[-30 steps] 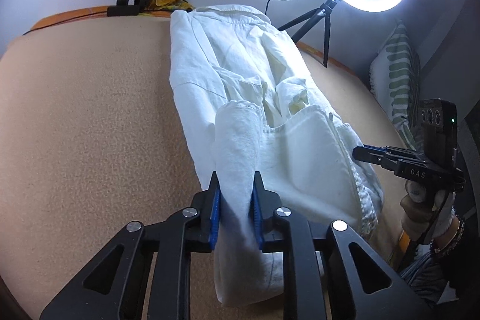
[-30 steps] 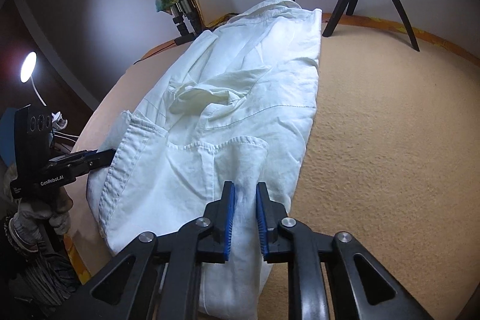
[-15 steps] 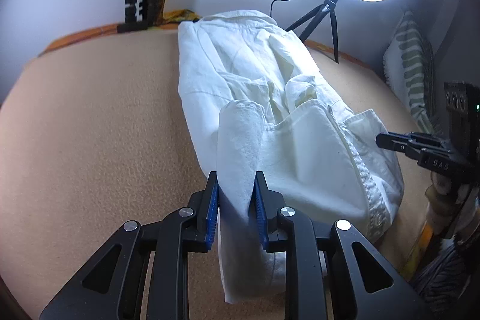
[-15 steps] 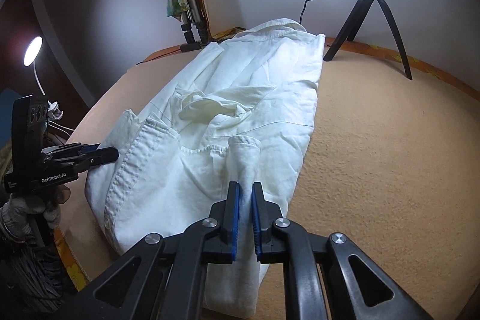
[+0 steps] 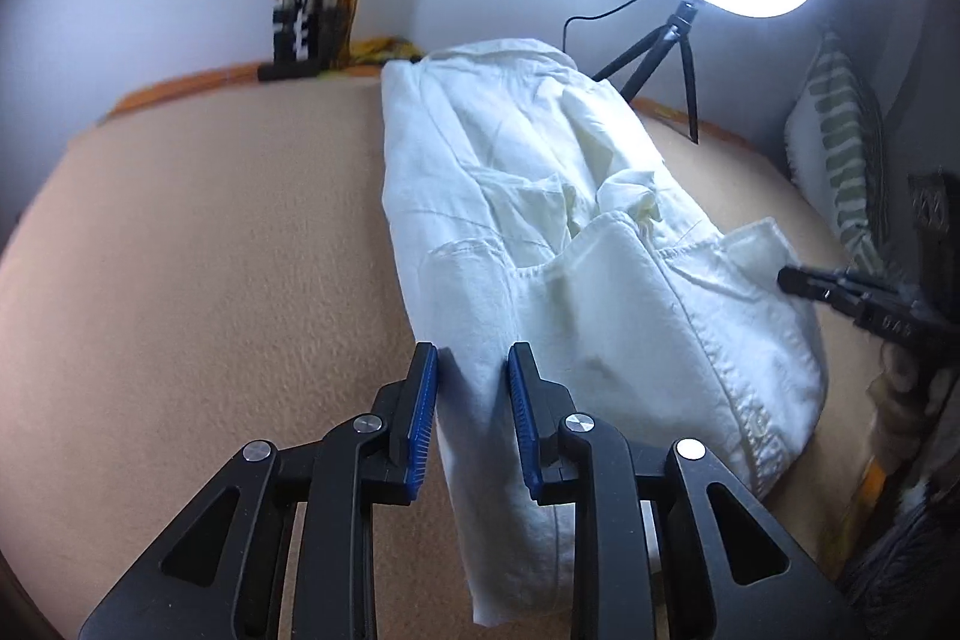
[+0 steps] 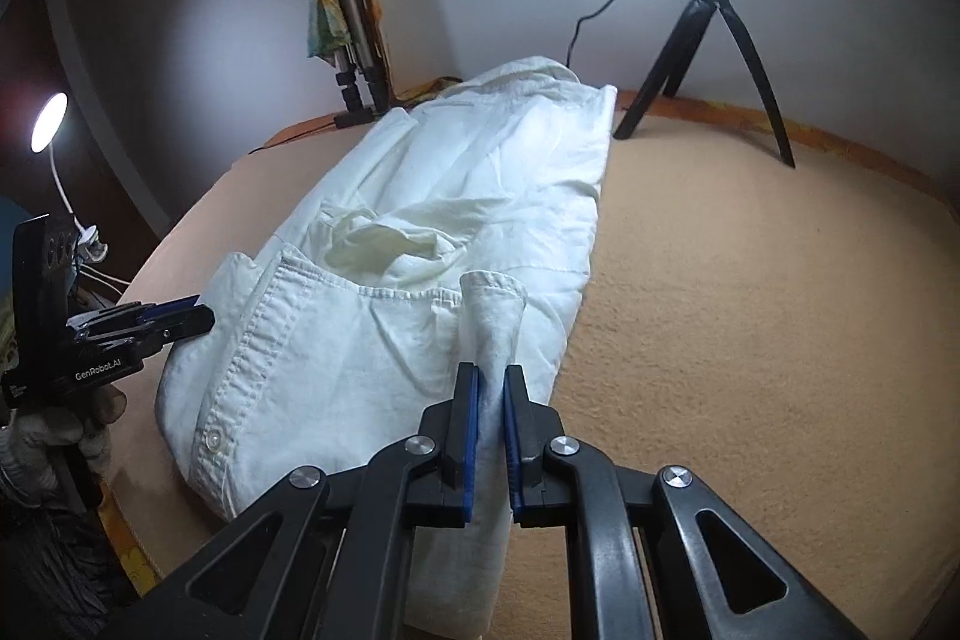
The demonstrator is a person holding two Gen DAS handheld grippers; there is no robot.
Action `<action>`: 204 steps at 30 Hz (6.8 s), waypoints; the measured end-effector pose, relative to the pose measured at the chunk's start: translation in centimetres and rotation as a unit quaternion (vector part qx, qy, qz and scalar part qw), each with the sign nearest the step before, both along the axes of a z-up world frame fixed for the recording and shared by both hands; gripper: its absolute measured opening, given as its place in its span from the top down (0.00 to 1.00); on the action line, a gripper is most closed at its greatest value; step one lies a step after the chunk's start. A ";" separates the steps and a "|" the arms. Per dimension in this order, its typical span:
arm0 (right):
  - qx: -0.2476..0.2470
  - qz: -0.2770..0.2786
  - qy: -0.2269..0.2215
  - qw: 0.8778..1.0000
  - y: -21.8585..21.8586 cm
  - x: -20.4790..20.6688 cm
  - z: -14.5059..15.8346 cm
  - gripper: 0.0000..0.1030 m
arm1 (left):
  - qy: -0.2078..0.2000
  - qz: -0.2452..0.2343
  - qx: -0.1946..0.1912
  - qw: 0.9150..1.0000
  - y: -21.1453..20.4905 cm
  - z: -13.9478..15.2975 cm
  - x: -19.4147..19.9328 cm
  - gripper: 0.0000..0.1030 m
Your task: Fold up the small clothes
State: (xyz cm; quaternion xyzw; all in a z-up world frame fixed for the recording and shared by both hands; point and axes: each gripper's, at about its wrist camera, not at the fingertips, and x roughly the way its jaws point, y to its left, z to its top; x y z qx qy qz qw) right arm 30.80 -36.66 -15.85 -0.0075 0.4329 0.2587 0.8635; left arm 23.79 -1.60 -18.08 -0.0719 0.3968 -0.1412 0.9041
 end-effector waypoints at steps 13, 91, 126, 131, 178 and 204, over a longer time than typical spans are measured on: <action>-0.062 -0.046 -0.026 0.997 -0.3 0.0 0.8 0.73 | -0.064 0.010 -0.011 0.998 1.8 3.8 -1.8 0.67; 0.054 0.042 0.053 0.996 3.9 24.7 -3.0 0.95 | 0.073 -0.024 -0.203 0.976 2.8 -3.1 27.2 0.94; 0.022 0.042 -0.046 0.998 4.3 22.9 4.6 1.00 | -0.036 -0.043 -0.175 0.983 1.4 4.3 23.8 0.94; 0.046 0.053 -0.071 0.995 3.1 18.9 7.6 1.00 | -0.069 -0.054 -0.166 0.982 1.3 7.1 19.9 0.94; 0.173 -0.042 0.146 0.973 -7.1 -4.8 2.7 0.60 | 0.063 -0.021 -0.192 0.979 5.7 1.7 -2.6 0.54; 0.140 -0.041 0.202 0.968 -6.6 -2.9 -0.3 1.00 | 0.121 -0.010 -0.121 0.985 4.6 -2.9 -4.4 1.00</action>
